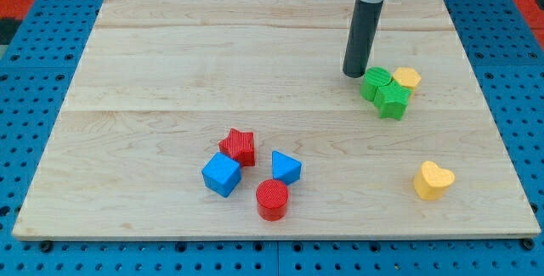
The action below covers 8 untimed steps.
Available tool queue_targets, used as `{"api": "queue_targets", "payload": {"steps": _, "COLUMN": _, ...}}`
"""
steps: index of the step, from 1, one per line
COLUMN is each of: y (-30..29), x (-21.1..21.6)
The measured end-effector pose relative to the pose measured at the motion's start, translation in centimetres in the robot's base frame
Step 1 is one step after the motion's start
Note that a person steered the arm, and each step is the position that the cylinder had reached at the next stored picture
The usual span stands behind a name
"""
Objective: Push green blocks to the top of yellow heart
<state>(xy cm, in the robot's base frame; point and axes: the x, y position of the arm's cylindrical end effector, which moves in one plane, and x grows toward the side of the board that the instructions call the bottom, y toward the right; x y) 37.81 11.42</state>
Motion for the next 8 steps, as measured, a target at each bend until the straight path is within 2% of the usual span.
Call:
{"api": "queue_targets", "payload": {"steps": 4, "y": 0.9, "x": 2.6}}
{"api": "queue_targets", "payload": {"steps": 5, "y": 4.3, "x": 2.0}}
{"api": "queue_targets", "payload": {"steps": 6, "y": 6.0, "x": 4.6}}
{"api": "queue_targets", "payload": {"steps": 8, "y": 5.1, "x": 8.9}}
